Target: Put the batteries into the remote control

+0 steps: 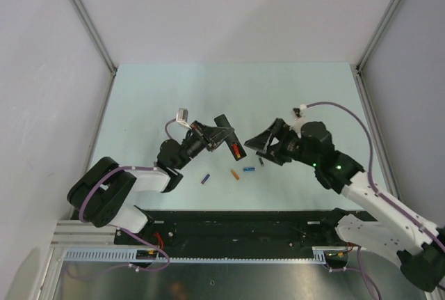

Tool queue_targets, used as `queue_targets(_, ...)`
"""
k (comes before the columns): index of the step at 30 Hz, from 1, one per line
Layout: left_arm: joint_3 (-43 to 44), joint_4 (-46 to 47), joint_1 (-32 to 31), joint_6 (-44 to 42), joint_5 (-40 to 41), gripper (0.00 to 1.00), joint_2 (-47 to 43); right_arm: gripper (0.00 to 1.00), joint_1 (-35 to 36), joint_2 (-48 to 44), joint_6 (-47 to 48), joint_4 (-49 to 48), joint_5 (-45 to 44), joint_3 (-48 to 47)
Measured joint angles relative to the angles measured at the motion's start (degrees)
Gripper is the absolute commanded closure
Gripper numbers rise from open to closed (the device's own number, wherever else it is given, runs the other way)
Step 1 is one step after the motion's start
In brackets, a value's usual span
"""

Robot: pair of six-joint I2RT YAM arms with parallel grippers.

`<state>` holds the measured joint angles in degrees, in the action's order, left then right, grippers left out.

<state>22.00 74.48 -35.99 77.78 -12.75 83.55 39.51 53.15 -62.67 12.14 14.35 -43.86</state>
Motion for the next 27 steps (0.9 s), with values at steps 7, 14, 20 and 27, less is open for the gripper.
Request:
queue_targets(7,-1.66,-0.02,2.73,0.76,-4.55,1.00,-0.48,0.23,-2.67,-7.08,8.94,5.49,-4.90,-1.38)
queue_targets(14,-1.90,-0.02,4.02,1.84,-10.64,1.00,-0.46,0.23,1.90,-3.32,15.32,8.04,-6.88,-1.40)
queue_targets(20,-1.90,0.00,4.02,2.36,-13.42,1.00,-0.42,0.24,6.56,-0.61,16.48,6.16,-7.61,-1.40)
queue_targets(27,-1.90,0.00,4.02,2.38,-14.95,1.00,-0.42,0.24,8.81,2.36,16.11,4.46,-9.66,-1.49)
